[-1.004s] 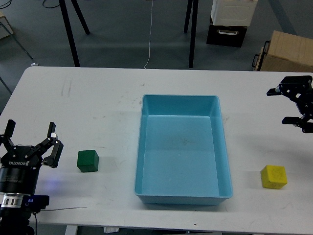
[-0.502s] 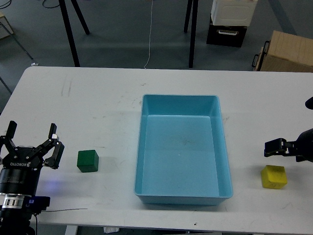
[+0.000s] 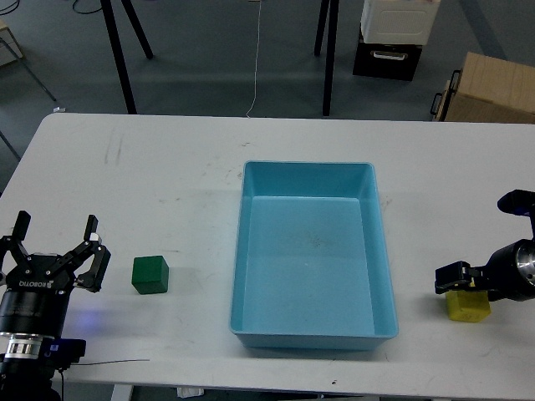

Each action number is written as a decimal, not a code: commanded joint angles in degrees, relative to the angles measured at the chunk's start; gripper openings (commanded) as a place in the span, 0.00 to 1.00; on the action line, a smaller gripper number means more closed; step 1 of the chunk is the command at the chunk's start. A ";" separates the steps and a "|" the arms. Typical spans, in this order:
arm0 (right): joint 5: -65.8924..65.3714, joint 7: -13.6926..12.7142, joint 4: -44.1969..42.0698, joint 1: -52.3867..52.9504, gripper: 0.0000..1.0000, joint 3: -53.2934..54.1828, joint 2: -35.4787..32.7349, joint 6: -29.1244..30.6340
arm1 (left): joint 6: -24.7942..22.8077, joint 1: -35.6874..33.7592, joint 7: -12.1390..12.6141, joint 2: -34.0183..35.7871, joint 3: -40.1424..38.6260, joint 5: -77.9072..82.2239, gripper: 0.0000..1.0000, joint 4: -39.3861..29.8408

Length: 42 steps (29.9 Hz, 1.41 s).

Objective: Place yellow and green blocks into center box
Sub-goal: 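Lower the right gripper over the yellow cube, then close the right gripper on the yellow cube, then lift the yellow cube and carry it into the blue bin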

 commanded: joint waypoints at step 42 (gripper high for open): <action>12.90 0.01 -10.72 25.09 0.64 -13.02 36.16 -4.17 | 0.00 -0.27 0.00 0.00 1.05 0.44 1.00 0.82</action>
